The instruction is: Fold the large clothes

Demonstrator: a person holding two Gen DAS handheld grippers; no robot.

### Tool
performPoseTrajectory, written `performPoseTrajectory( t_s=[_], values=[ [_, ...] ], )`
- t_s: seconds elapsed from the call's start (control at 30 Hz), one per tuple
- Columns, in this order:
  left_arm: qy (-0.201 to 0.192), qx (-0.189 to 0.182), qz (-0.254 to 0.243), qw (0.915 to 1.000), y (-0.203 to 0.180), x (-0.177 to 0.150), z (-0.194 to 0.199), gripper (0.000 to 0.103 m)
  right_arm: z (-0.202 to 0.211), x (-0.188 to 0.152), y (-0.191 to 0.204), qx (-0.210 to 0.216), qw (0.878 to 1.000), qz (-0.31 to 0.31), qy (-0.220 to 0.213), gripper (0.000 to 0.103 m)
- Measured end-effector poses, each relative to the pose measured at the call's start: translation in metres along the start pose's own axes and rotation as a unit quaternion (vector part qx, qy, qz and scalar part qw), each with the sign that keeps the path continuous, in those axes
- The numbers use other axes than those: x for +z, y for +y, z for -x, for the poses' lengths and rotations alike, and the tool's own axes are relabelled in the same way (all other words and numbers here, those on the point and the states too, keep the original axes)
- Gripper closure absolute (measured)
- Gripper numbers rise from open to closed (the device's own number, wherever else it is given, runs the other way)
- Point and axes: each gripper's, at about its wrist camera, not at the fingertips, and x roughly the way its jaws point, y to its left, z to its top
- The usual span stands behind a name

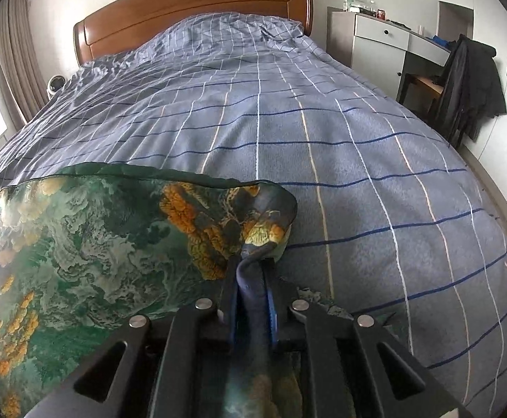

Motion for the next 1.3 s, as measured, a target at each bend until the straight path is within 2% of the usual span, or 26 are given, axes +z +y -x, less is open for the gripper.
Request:
performPoseTrajectory(
  t_s=[0.57, 0.63, 0.73, 0.8, 0.9, 0.97, 1.03, 1.13, 1.23, 1.3],
  values=[
    [0.001, -0.005, 0.003, 1.0, 0.002, 0.001, 0.0, 0.084, -0.002, 0.0, -0.01, 0.017, 1.0, -0.012, -0.001, 0.087],
    [0.003, -0.004, 0.009, 0.9999, 0.002, 0.001, 0.001, 0.078, -0.002, 0.001, -0.01, 0.015, 1.0, -0.01, 0.0, 0.087],
    [0.003, -0.003, 0.027, 0.9996, 0.007, 0.001, 0.004, 0.058, -0.001, 0.001, -0.011, 0.019, 1.0, -0.012, 0.002, 0.085],
    [0.013, -0.005, 0.041, 0.999, 0.011, 0.005, 0.006, 0.033, -0.001, 0.004, -0.016, 0.029, 0.999, -0.022, 0.01, 0.082],
    [0.036, -0.021, 0.053, 0.9977, 0.018, 0.015, 0.018, 0.018, 0.002, 0.013, -0.028, 0.043, 0.998, -0.045, 0.031, 0.069],
    [0.024, -0.023, 0.052, 0.9981, 0.023, 0.017, 0.038, 0.016, 0.012, 0.021, -0.041, 0.038, 0.996, -0.064, 0.039, 0.038],
    [0.003, -0.021, 0.041, 0.999, 0.02, 0.016, 0.06, 0.014, 0.033, 0.031, -0.048, 0.029, 0.997, -0.065, 0.017, 0.034],
    [-0.03, -0.035, 0.002, 0.9989, 0.0, 0.02, 0.086, 0.008, 0.074, 0.046, -0.041, 0.014, 0.999, -0.027, -0.033, 0.034],
    [-0.026, -0.056, -0.046, 0.997, -0.035, 0.029, 0.081, 0.005, 0.099, 0.052, -0.014, 0.039, 0.997, 0.027, -0.057, 0.032],
    [-0.01, -0.061, -0.075, 0.9953, -0.055, 0.035, 0.063, 0.005, 0.101, 0.048, 0.015, 0.067, 0.994, 0.066, -0.046, 0.031]
  ],
)
